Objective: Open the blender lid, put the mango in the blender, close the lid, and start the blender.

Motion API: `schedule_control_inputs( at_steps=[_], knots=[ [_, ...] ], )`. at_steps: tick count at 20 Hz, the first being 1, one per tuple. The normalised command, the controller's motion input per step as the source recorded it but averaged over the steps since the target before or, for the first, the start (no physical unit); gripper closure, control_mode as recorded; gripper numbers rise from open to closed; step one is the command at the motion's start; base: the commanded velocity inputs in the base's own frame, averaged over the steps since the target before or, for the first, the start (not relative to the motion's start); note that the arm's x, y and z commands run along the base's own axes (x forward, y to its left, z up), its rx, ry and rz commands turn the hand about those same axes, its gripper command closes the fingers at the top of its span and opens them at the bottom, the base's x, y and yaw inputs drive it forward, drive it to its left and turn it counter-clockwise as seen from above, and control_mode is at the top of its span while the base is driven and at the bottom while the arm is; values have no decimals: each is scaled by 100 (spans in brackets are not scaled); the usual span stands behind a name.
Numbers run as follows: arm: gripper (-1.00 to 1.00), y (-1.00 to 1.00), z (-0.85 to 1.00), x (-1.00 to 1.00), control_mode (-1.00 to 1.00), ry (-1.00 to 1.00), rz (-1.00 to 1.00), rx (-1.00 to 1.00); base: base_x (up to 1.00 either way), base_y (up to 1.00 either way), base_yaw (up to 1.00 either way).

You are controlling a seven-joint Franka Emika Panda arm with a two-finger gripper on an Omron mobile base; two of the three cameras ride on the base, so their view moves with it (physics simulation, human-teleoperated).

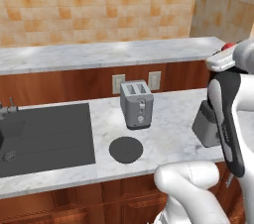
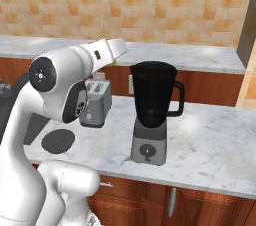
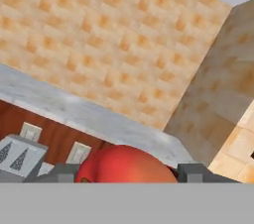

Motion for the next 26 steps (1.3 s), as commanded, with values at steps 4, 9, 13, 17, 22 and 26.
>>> schedule_control_inputs(
  at_steps=[4, 9, 13, 17, 22, 26],
  knots=[
    [100, -73, 28, 23, -100, 18, -11, -1, 0, 0, 0],
    [100, -76, -17, 22, -100, 26, -9, 2, 0, 0, 0],
    [100, -29, -55, 45, -100, 23, 0, 1, 0, 0, 0],
    [100, -7, -68, 59, -100, 22, 1, 2, 0, 0, 0],
    [100, -20, -41, 47, -100, 13, 3, 4, 0, 0, 0],
    [100, -17, -34, 16, -100, 6, 4, 1, 0, 0, 0]
  ],
)
